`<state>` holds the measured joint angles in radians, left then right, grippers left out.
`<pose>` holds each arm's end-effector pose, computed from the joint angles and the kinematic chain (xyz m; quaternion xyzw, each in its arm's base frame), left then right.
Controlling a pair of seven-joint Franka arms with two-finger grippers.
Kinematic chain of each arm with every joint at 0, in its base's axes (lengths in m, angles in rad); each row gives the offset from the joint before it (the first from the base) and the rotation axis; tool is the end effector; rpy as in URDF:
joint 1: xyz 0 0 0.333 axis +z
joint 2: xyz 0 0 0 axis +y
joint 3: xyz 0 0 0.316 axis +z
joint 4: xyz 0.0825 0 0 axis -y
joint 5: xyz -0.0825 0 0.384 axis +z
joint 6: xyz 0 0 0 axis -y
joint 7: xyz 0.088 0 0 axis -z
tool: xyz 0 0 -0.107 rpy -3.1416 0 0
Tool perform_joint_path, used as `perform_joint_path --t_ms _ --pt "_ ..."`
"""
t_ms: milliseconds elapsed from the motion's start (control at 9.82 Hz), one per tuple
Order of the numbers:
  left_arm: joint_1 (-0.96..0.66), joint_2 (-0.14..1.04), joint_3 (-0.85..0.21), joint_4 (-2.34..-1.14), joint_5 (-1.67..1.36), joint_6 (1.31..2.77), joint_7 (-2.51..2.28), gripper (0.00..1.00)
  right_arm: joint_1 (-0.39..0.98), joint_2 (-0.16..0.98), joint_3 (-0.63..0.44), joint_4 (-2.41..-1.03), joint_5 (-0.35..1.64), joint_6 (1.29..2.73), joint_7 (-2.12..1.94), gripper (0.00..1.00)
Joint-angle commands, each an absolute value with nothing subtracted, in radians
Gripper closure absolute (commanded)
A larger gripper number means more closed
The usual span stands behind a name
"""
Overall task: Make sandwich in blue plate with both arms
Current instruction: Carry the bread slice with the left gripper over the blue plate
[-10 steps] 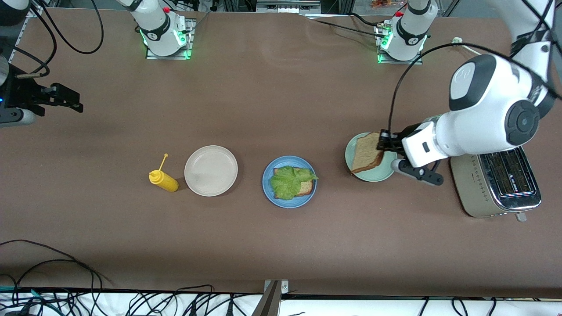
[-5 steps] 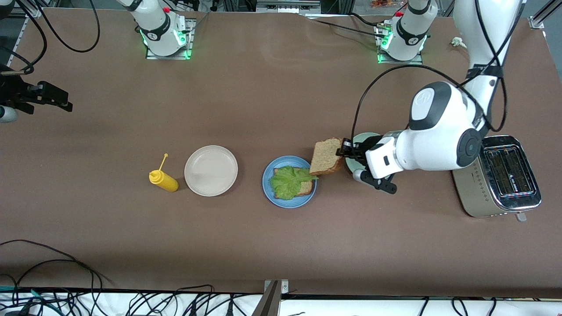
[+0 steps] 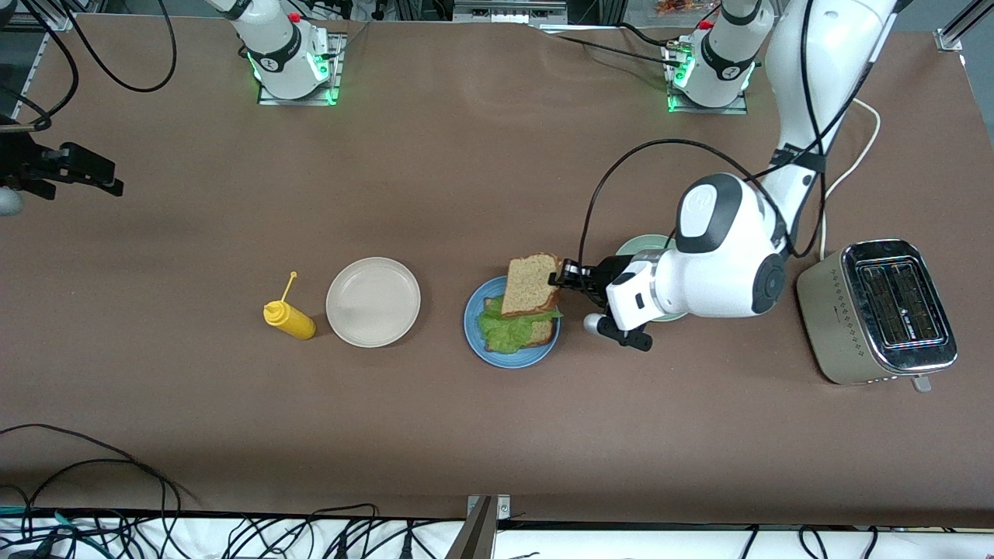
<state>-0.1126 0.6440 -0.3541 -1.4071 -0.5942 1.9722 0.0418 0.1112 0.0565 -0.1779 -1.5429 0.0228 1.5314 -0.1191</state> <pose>0.6495 -0.3089 0.3570 0.9261 -0.0873 -0.1002 0.3530 0.5658 -0.0324 0.6031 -0.9991 -0.0262 0.0328 0.0095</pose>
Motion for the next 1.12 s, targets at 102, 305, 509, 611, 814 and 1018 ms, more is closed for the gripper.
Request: perform_joint_path --t_ms 102,305,509,611,814,1018 --pt "-0.129 0.712 -0.360 -1.388 -0.646 2.055 0.052 1.00 0.133 0.060 -0.198 -1.511 0.006 1.483 -0.080 0.00" --pt "-0.141 0.742 -0.360 -1.388 -0.646 2.108 0.054 1.00 0.153 0.061 -0.198 -1.511 -0.008 1.486 -0.072 0.00" --pt "-0.141 0.767 -0.371 -1.388 -0.647 2.114 0.095 1.00 0.158 0.063 -0.198 -1.513 -0.017 1.489 -0.072 0.00" --pt "-0.140 0.773 -0.371 -1.390 -0.647 2.140 0.100 1.00 0.158 0.063 -0.198 -1.513 -0.017 1.486 -0.074 0.00" --pt "-0.135 0.787 -0.373 -1.391 -0.652 2.183 0.103 1.00 0.156 0.070 -0.201 -1.511 -0.011 1.485 -0.086 0.00" --pt "-0.127 0.801 -0.371 -1.391 -0.676 2.183 0.104 1.00 0.161 0.072 -0.199 -1.511 -0.018 1.486 -0.081 0.00"
